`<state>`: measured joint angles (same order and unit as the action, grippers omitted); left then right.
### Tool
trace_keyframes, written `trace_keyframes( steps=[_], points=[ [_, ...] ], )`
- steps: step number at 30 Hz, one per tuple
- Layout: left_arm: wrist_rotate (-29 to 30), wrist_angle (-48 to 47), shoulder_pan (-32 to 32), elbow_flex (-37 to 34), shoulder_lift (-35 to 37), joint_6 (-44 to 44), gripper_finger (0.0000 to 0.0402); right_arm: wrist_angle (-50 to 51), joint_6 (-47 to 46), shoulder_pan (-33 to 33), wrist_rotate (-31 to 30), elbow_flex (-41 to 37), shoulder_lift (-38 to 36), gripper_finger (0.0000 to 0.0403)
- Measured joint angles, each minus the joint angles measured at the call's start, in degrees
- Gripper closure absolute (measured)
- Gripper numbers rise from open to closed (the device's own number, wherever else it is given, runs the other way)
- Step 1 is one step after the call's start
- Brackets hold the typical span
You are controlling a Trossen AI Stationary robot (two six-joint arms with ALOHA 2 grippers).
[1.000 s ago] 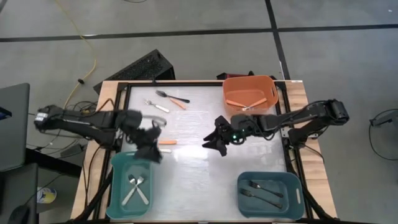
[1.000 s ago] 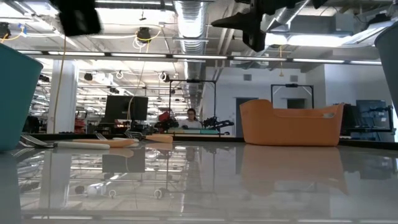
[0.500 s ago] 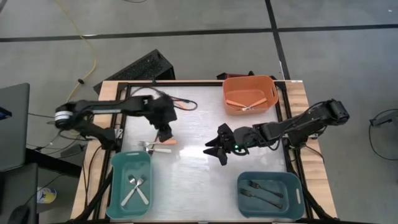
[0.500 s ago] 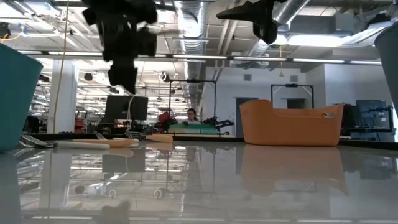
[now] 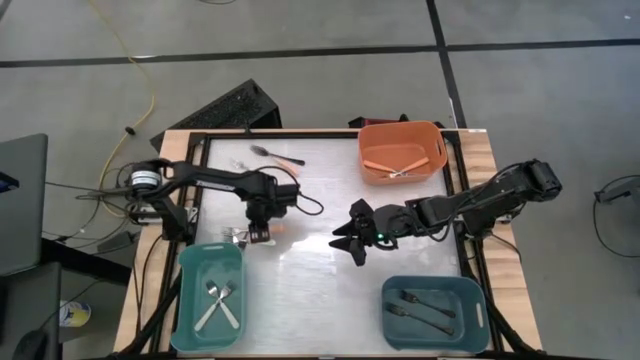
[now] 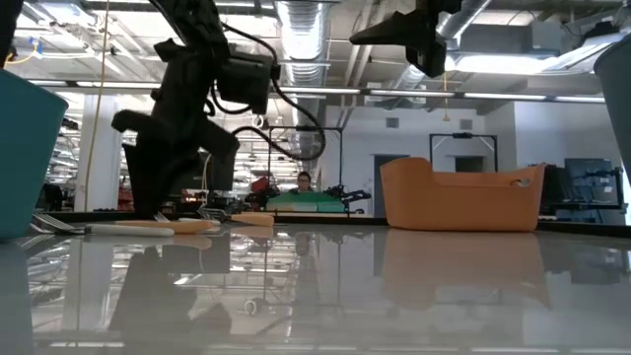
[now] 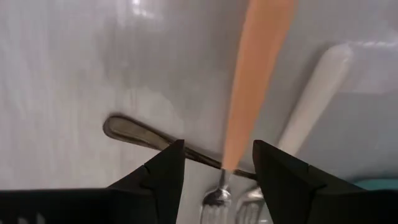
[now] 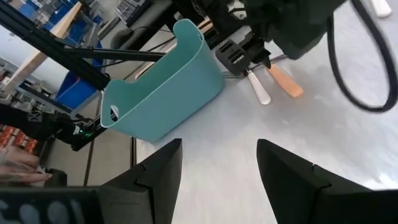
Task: Sort silverware by color (type)
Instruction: Put the orange fork into the orange bin
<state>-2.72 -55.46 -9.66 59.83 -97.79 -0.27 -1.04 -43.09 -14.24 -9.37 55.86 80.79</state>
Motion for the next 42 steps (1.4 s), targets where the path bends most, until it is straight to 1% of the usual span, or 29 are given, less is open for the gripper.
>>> trace_keyframes(
  steps=[8,10,14,19,23,28,30,32,39,42],
  points=[
    [0.84,2.84,2.76,0.0,-1.72,0.49,0.0228,0.79,0.0,-0.02,0.04,0.02,0.0,0.0175],
    [2.36,3.96,3.81,-0.04,-1.72,0.78,0.0228,0.85,0.0,-0.09,0.05,0.0,0.0,0.0175],
    [7.16,4.82,5.52,-0.11,-1.72,1.25,0.0228,0.81,-0.02,-0.42,0.11,0.0,0.0,0.0175],
    [7.52,7.95,6.7,-0.29,-1.72,1.73,0.0228,0.8,0.0,-0.87,0.19,0.01,0.0,0.0175],
    [7.21,12.82,6.8,-3.55,-1.31,2.51,0.0228,0.81,0.0,-0.87,0.2,0.01,0.0,0.0175],
    [7.39,12.72,6.74,-5.97,-1.17,3.1,0.023,0.68,-0.02,-0.85,0.22,0.02,-0.01,0.0175],
    [7.44,12.46,6.74,-6.13,-1.19,3.1,0.024,0.66,-0.02,-0.85,0.22,0.0,0.0,0.0175],
    [7.19,12.51,6.74,-6.16,-1.23,3.16,0.0259,0.56,-0.03,-0.78,0.23,0.0,0.0,0.0175],
    [7.08,14.47,6.72,-4.83,-1.53,4.52,0.0356,0.39,-0.46,-0.68,0.24,0.02,-0.01,0.0175],
    [8.1,13.46,6.69,-1.87,-1.8,4.5,0.0358,0.4,-0.46,-0.68,0.26,0.0,0.0,0.0175]
  ],
)
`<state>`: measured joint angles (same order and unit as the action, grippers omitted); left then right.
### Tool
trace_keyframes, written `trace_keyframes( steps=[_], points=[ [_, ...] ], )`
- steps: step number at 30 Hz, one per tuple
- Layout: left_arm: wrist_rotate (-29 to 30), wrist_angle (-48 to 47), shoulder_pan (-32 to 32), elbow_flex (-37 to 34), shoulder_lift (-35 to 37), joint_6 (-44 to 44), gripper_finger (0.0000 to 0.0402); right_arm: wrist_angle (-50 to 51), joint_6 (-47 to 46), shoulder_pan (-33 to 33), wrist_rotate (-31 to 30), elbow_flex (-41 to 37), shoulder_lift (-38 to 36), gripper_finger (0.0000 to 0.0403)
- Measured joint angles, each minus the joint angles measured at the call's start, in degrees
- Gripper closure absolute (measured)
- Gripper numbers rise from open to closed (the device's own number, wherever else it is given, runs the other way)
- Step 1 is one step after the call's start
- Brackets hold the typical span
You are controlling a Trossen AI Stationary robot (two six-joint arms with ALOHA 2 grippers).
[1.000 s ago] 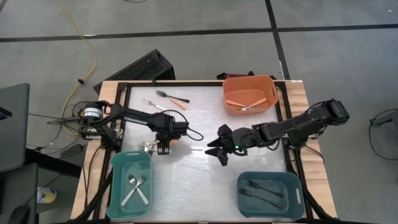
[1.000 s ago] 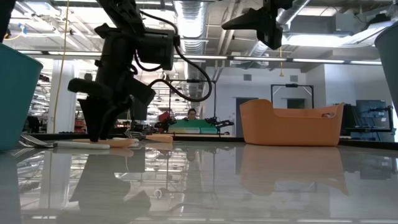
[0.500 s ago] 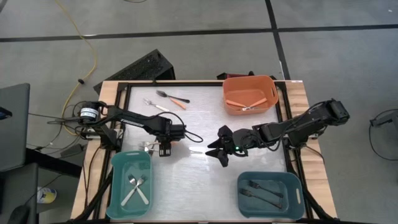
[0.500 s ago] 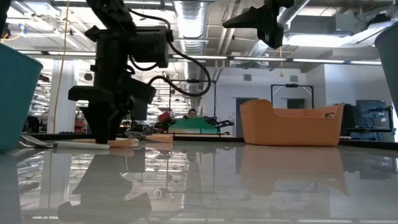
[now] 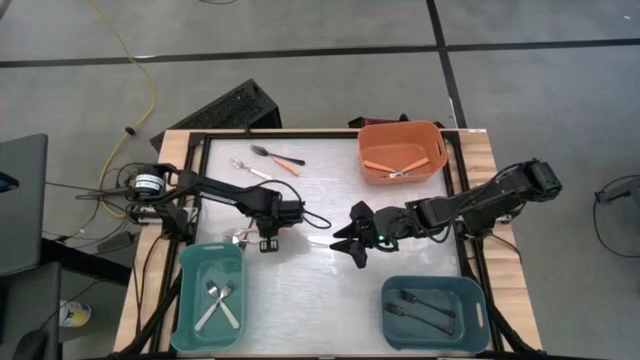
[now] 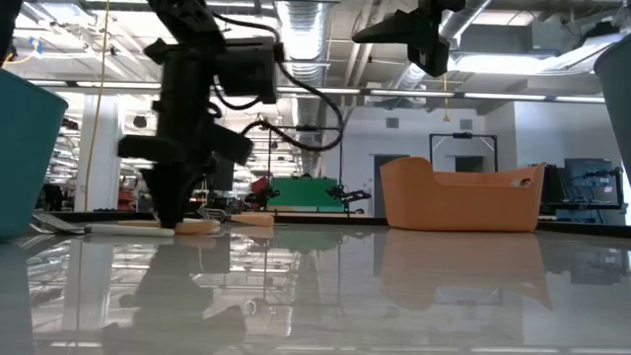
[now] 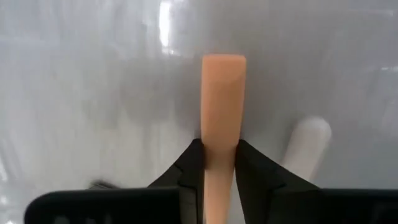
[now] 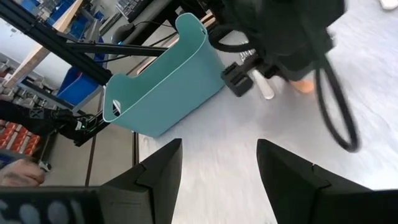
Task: Sort silverware by color (type)
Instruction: Put the orange fork into the orange bin
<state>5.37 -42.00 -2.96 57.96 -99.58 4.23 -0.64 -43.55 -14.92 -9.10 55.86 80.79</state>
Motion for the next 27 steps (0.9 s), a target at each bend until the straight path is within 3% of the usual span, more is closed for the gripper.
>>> trace_keyframes(
  steps=[11,15,20,27],
  points=[
    [13.79,-2.79,-2.88,16.37,7.54,-2.46,0.033,0.32,1.77,0.2,0.13,0.02,-0.02,0.0175],
    [11.43,3.08,-5.46,19.53,14.84,1.51,0.0346,0.27,2.98,0.92,0.08,0.0,0.0,0.0175],
    [3.99,20.07,-7.51,17.95,26.06,9.39,0.0351,-0.64,6.15,3.08,-4.87,0.02,-0.02,0.0175],
    [2.46,37.35,-5.59,10.41,32.5,16.24,0.0343,-16.55,17.72,6.74,-8.08,0.02,-0.02,0.0175]
  ],
)
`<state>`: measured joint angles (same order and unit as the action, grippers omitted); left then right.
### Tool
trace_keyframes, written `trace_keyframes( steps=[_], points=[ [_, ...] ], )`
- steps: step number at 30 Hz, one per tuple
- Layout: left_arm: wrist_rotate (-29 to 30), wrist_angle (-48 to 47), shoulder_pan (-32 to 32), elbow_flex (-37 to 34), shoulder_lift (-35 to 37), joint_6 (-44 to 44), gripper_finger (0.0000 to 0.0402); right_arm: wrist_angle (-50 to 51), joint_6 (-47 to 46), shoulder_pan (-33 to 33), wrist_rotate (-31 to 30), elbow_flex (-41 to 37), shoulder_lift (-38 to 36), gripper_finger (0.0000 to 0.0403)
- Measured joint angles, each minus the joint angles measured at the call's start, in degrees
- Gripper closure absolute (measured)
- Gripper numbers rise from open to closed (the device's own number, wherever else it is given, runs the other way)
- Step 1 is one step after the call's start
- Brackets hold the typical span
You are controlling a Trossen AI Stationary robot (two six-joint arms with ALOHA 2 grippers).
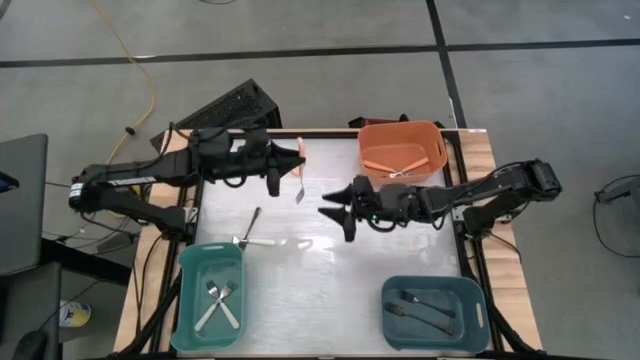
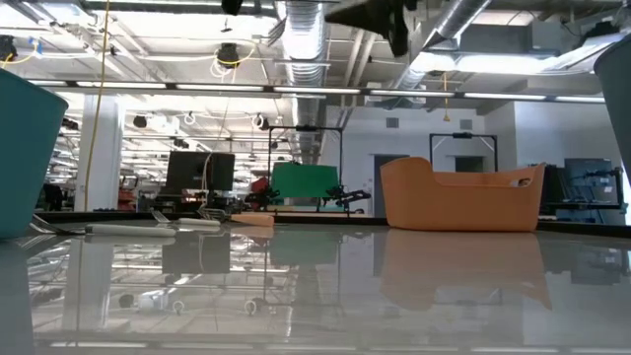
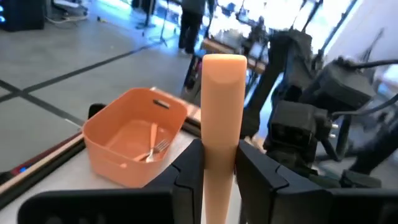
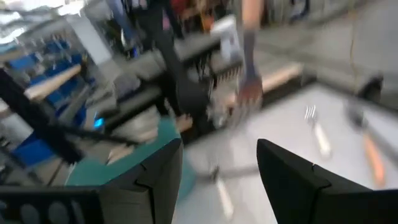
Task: Sort silverware by color (type)
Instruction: Put the orange fork into the orange bin
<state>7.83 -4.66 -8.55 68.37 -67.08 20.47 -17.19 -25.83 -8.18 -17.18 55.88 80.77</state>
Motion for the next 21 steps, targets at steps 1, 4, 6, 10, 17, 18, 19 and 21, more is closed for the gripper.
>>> trace_keyframes(
  steps=[1,4,6,10,17,18,19,21],
  points=[
    [1.02,1.72,0.3,-1.14,0.14,1.08,0.0343,-1.88,1.77,0.29,-0.85,0.0,0.0,0.0175],
    [4.73,5.04,1.58,-4.13,0.11,2.71,0.0342,-4.9,6.31,0.9,-4.12,0.0,0.0,0.0175],
    [7.54,6.1,2.44,-5.38,0.1,3.12,0.0342,-5.36,6.83,1.34,-5.36,0.0,0.0,0.0175],
    [14.63,8.34,3.45,-7.3,0.14,5.76,0.0342,-5.51,6.71,2.02,-7.52,0.07,0.96,0.0175],
    [19.11,8.98,3.73,-7.91,-1.2,7.91,0.0341,-3.53,6.39,3.03,-10.61,3.15,7.37,0.0175],
    [19.26,9.62,3.73,-7.89,-1.81,7.91,0.0341,-3.39,6.38,3.03,-11.78,4.56,8.66,0.0175],
    [19.21,9.77,3.71,-7.86,-2.14,7.91,0.0341,-2.87,6.38,3.02,-13.25,5.74,9.73,0.0175],
    [19.28,9.04,3.73,-7.93,-2.75,8.13,0.0341,-0.06,6.63,2.97,-16.01,7.94,11.87,0.0175]
  ],
)
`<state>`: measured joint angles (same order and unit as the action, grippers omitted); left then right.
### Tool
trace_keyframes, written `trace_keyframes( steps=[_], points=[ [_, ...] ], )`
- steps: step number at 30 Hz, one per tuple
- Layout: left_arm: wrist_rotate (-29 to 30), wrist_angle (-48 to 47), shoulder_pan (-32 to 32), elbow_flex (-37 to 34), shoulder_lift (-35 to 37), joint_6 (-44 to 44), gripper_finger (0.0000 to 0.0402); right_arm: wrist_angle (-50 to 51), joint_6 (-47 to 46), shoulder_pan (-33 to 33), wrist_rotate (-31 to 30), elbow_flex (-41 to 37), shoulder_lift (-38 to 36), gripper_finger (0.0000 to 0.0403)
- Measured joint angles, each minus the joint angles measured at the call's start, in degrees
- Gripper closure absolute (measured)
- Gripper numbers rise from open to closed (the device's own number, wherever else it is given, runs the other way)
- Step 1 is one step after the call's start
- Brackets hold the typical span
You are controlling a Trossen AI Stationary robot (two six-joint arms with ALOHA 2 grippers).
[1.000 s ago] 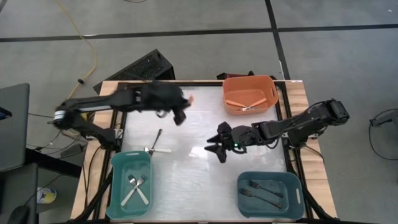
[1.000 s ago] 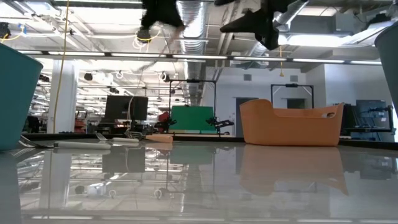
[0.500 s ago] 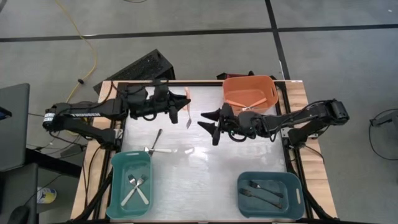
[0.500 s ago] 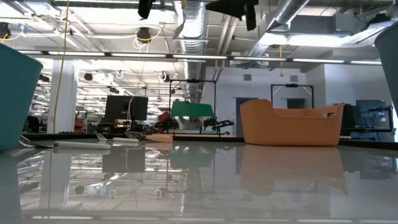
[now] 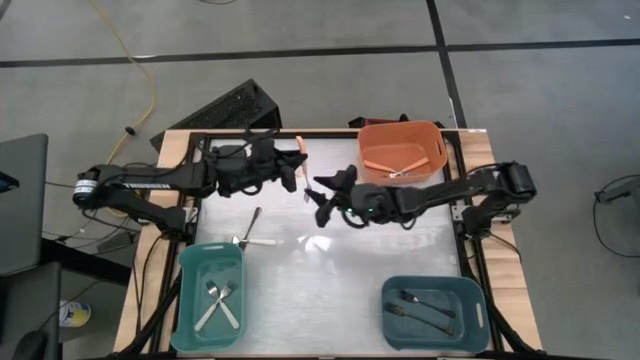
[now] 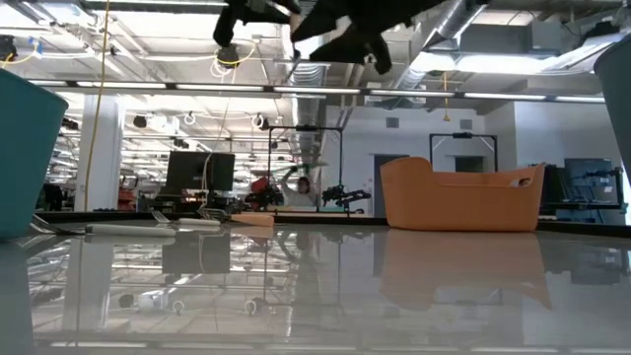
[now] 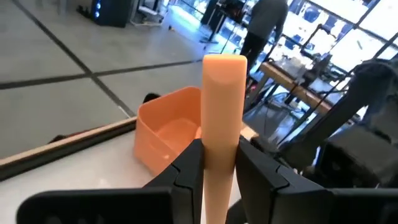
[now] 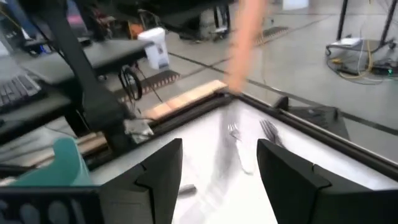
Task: Sort silverware by color (type)
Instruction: Put the orange fork into the orange bin
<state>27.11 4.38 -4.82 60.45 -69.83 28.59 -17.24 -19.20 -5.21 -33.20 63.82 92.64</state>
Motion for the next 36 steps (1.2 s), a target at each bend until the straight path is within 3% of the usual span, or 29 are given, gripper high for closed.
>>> trace_keyframes(
  steps=[7,11,14,18,19,26,32,36],
  points=[
    [0.18,0.2,0.02,0.04,-0.62,0.3,0.0341,14.33,-0.64,0.14,-0.64,9.36,5.42,0.0175],
    [0.31,-0.04,0.1,0.06,-0.6,-0.35,0.0341,20.72,-2.17,0.33,-0.97,13.81,7.74,0.0201],
    [0.25,-0.72,0.18,0.06,-0.56,-0.41,0.0341,24.76,-2.21,0.48,-1.37,15.8,7.91,0.0256],
    [0.14,-2.47,0.16,0.07,-0.56,-0.33,0.0337,28.33,-2.11,0.55,-2.06,16.18,7.09,0.037],
    [0.19,-2.6,0.18,0.07,-0.56,-0.42,0.0334,29.46,-1.78,0.62,-1.93,16.14,6.6,0.038],
    [-3.1,-4.27,0.0,0.09,-0.41,-3.8,0.0272,42.6,-3.23,2.8,1.57,16.16,-0.39,0.0381],
    [-4.28,-15.66,-1.43,0.11,3.53,-3.61,0.0217,66.31,-2.73,8.86,6.61,16.16,-9.5,0.0381],
    [-3.79,-24.8,-1.99,0.11,6.8,-1.3,0.0201,81.58,5.08,14.96,6.54,15.08,-13.4,0.0381]
  ],
)
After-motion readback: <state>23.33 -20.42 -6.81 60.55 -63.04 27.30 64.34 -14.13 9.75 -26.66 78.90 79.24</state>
